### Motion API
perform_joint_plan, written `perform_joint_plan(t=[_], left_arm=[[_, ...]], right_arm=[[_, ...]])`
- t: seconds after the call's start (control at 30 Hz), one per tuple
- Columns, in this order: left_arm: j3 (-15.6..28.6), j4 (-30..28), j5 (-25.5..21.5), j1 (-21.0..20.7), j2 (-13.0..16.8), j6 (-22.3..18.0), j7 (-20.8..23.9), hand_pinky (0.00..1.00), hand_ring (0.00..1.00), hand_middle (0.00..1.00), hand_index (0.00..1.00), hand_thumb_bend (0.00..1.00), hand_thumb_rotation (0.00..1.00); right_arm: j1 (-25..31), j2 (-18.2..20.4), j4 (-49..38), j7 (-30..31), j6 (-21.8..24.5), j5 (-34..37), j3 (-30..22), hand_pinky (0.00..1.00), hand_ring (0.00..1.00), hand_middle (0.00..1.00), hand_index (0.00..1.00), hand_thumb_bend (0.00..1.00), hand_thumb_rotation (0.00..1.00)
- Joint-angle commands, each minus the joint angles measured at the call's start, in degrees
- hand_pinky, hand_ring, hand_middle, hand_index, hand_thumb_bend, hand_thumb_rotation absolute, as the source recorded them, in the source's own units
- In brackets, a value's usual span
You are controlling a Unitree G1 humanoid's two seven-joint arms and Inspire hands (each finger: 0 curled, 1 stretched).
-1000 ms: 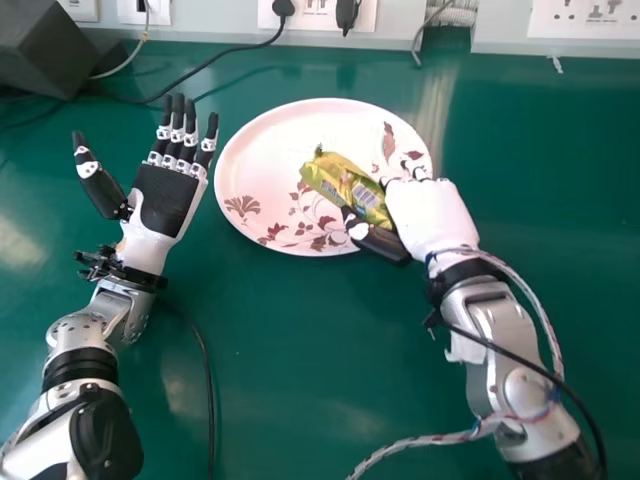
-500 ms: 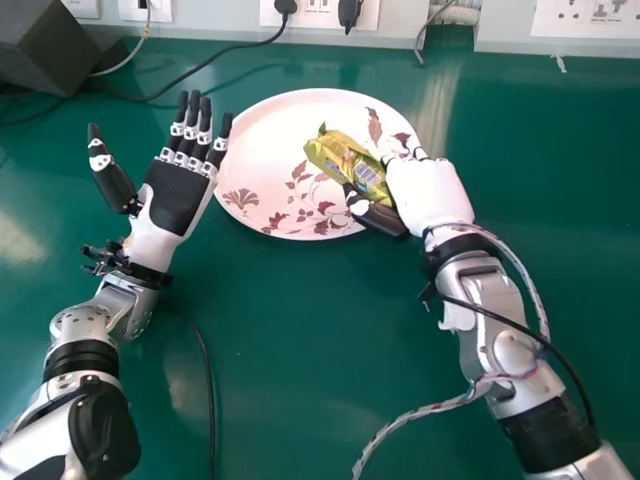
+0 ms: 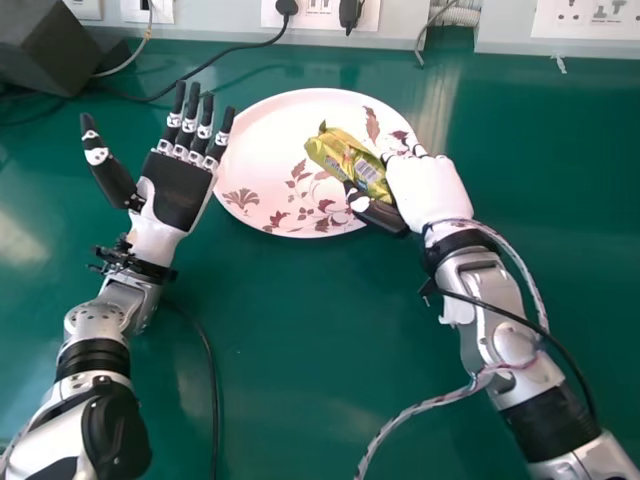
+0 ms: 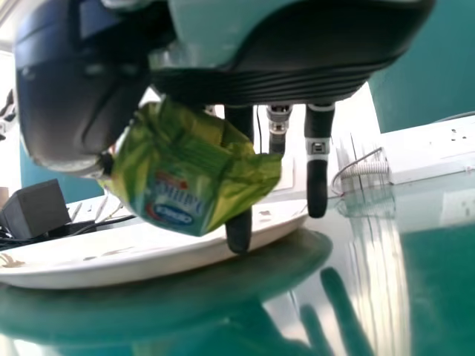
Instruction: Pick up biscuit and place it in the plate
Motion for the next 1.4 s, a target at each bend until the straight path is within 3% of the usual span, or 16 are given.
perform_joint_plan(t=[0.0, 0.67, 1.0, 1.37], left_arm=[[-0.4, 1.3, 0.7, 3.3, -1.5, -0.1, -0.5, 1.00, 0.88, 0.96, 0.99, 0.97, 0.34], [-0.5, -2.8, 0.1, 4.7, -4.6, -3.2, 0.9, 1.00, 0.89, 0.96, 1.00, 0.97, 0.35], [-0.7, -6.1, -0.6, 5.9, -5.3, -1.8, 2.0, 1.00, 0.89, 0.96, 1.00, 0.97, 0.35], [-0.7, -7.4, -0.6, 6.4, -5.8, -2.4, 2.9, 1.00, 0.90, 0.97, 1.00, 0.94, 0.36]], right_arm=[[1.1, -0.6, -1.2, 0.5, 0.3, 0.7, 0.2, 0.57, 0.75, 0.77, 0.84, 0.62, 0.34], [1.5, -1.9, -3.2, 1.1, 1.1, 1.1, 0.1, 0.72, 0.91, 0.89, 1.00, 0.73, 0.59], [1.8, -2.0, -4.8, 1.4, 1.7, 0.9, 0.2, 0.74, 0.92, 0.92, 1.00, 0.75, 0.70], [3.2, -2.1, -9.2, 2.1, 3.5, 0.7, -0.7, 0.74, 0.91, 0.92, 1.00, 0.78, 0.73]])
